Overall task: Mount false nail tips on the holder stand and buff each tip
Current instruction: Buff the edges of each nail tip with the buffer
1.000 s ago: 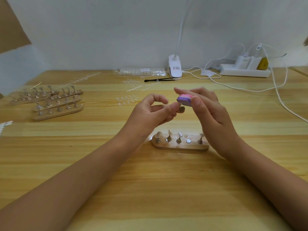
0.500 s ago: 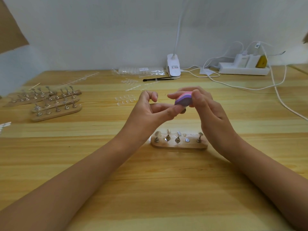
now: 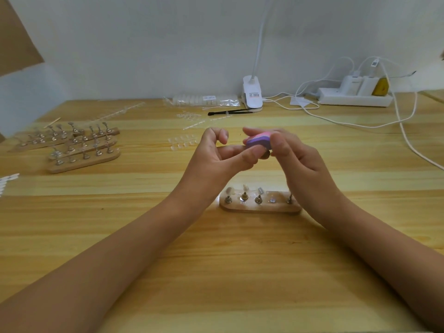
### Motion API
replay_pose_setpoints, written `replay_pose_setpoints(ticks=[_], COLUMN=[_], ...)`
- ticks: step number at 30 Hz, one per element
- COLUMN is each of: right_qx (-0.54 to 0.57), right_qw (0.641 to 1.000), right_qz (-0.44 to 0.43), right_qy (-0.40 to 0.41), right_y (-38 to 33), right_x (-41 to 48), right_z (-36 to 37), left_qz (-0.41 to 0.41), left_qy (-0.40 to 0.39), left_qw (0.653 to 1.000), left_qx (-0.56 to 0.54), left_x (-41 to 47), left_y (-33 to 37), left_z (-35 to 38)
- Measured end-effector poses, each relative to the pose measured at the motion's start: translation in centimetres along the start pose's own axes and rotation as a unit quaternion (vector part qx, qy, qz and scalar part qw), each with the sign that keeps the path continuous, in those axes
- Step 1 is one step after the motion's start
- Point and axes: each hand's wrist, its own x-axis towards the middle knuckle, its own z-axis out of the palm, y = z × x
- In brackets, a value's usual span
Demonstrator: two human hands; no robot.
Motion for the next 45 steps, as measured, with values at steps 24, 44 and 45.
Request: replay_pose_setpoints(ticks=[24,44,45], right_qx=[0.047,0.123,0.126], right_qw=[0.998,0.969,0.968], right_qz=[0.004,0.113,0.113], right_qy=[0.029,0.182,0.183], right_y=[-0.3,0.3,0.3], right_x=[0.0,1.4,1.4], right_z=[0.1,-1.7,-1.8], left_qz=[-0.035,0.223,0.228], left_qy=[-0.012,-0.103,-0.108], left_qw=[0.998,0.809,0.804], left_qx=[-0.058,0.534,0.538], left_x=[-0.3,-1.3,-1.3], left_y=[0.1,-1.0,-1.0], left_z=[0.3,1.2,1.3])
